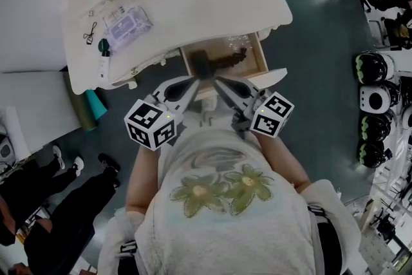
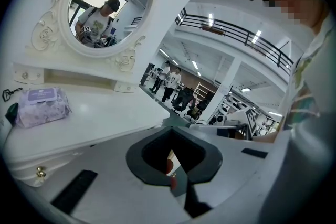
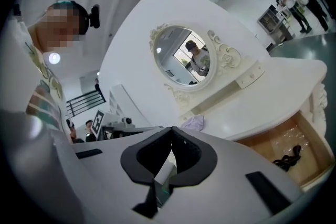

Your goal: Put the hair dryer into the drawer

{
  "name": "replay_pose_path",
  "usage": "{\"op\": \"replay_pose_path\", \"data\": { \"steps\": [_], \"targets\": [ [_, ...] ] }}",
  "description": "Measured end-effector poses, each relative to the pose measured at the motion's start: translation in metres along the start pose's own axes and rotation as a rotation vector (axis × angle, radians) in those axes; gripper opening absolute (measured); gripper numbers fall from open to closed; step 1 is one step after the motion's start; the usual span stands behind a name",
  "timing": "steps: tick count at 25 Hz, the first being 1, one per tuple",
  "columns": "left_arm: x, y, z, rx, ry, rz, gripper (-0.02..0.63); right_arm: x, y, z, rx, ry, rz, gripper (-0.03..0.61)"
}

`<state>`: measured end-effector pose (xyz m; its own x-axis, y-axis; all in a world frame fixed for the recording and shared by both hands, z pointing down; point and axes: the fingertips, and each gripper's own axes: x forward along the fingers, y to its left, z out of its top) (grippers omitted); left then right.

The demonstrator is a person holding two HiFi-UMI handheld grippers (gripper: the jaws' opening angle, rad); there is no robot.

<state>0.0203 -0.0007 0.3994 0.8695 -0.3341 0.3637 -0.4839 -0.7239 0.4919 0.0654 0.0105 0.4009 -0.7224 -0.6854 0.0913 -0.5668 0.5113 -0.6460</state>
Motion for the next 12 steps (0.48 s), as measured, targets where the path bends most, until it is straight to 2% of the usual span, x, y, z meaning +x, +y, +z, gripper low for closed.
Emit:
{"op": "replay_pose_path", "data": {
  "steps": [5, 12],
  "targets": [
    [-0.002, -0.003, -0.005, 0.0, 0.003, -0.01, 0.009, -0.004, 0.0, -0.006, -0.068, 0.043, -0.048, 0.023],
    [-0.006, -0.006, -0.014, 0.0, 0.018, -0.019, 0.009, -0.007, 0.002, -0.014, -0.058, 0.054, -0.077, 0.023]
  ]
}}
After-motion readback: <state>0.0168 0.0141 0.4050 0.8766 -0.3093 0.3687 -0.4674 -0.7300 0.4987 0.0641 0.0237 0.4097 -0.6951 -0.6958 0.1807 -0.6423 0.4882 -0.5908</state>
